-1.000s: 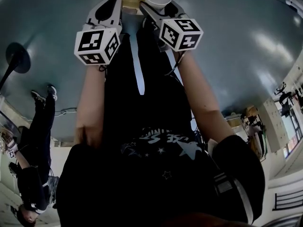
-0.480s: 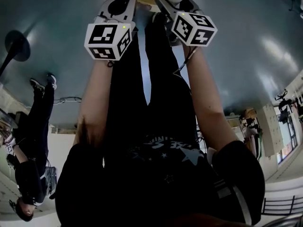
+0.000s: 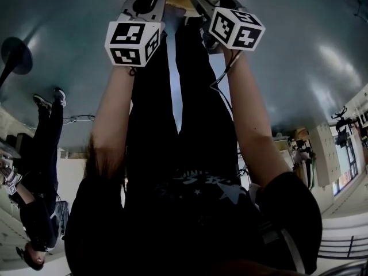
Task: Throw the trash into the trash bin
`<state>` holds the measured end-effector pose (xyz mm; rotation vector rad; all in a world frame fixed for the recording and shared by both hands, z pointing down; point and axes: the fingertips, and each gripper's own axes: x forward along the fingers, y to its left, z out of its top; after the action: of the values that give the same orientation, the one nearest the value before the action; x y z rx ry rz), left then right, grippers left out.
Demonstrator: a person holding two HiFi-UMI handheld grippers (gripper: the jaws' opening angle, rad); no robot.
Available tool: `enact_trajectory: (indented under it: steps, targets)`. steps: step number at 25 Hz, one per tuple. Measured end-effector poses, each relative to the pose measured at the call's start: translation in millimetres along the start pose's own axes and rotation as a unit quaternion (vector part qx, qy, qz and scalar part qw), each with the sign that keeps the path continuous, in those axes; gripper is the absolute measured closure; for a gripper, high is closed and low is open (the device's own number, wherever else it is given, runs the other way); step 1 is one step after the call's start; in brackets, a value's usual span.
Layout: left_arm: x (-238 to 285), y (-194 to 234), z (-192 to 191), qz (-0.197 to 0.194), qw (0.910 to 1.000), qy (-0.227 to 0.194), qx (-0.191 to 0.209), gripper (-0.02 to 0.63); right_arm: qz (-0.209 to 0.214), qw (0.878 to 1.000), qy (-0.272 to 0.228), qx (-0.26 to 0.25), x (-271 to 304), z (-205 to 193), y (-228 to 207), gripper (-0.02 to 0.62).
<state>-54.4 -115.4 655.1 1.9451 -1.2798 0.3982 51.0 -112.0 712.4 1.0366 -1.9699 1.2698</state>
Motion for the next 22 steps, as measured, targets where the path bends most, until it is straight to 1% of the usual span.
enact_trajectory:
  steps: [1,3,5,7,12,18,22]
  targets:
    - [0,-2,0,-0.001,1.0,0.002,0.001,0.595,-0.001,1.0,0.003,0.001,-1,-1,0,0.268]
    - [0,-7,4,-0.004,1.0,0.005,0.001,0.595,-0.003,1.0,0.001,0.001,-4,1,0,0.212]
    - [3,-11,11,-0.006,1.0,0.007,0.002,0.595,-0.008,1.0,-0.004,0.001,-6,8,-2,0.187]
    - [4,-10,15,-0.007,0.9999,0.007,0.003,0.595,-0.009,1.0,-0.005,0.004,-6,11,-2,0.187]
    - [-2,-13,10,-0.013,0.9999,0.006,0.009,0.595,-0.006,1.0,-0.002,0.009,-11,2,1,0.187]
    - [1,-15,17,-0.018,0.9997,0.007,0.016,0.595,-0.007,1.0,0.002,0.008,-12,6,2,0.189]
    - [-2,-16,20,-0.024,0.9994,0.007,0.024,0.595,-0.002,1.0,-0.005,0.008,-14,7,11,0.189]
